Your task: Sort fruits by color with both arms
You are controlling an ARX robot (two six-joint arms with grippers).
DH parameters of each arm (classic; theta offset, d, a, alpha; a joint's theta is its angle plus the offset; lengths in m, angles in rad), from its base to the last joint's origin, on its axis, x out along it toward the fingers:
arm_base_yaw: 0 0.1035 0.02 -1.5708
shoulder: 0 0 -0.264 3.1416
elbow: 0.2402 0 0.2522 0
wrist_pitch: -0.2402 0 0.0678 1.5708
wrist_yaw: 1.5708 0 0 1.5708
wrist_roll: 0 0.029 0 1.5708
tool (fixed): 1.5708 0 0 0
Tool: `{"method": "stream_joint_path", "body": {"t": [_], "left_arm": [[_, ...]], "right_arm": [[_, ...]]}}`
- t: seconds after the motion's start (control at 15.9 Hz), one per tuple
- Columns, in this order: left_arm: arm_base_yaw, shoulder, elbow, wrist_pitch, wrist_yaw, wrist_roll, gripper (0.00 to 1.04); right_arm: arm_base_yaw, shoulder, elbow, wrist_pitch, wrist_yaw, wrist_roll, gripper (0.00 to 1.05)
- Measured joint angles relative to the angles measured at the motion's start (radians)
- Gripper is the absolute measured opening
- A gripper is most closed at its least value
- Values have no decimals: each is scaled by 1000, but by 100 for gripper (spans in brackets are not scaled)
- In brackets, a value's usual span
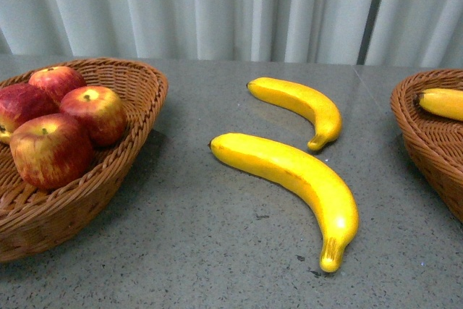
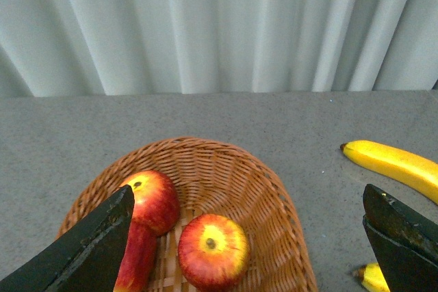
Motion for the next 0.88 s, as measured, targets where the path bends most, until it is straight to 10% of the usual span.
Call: {"method": "stream_joint_path", "body": {"t": [0.38, 0.88], "left_arm": [[24, -136, -134, 180, -5, 6, 86], [171, -398, -545, 355, 124, 6, 12]], "right_arm": [[0, 0, 0, 0, 0, 0, 98], [0, 0, 0, 0, 0, 0, 98]]}}
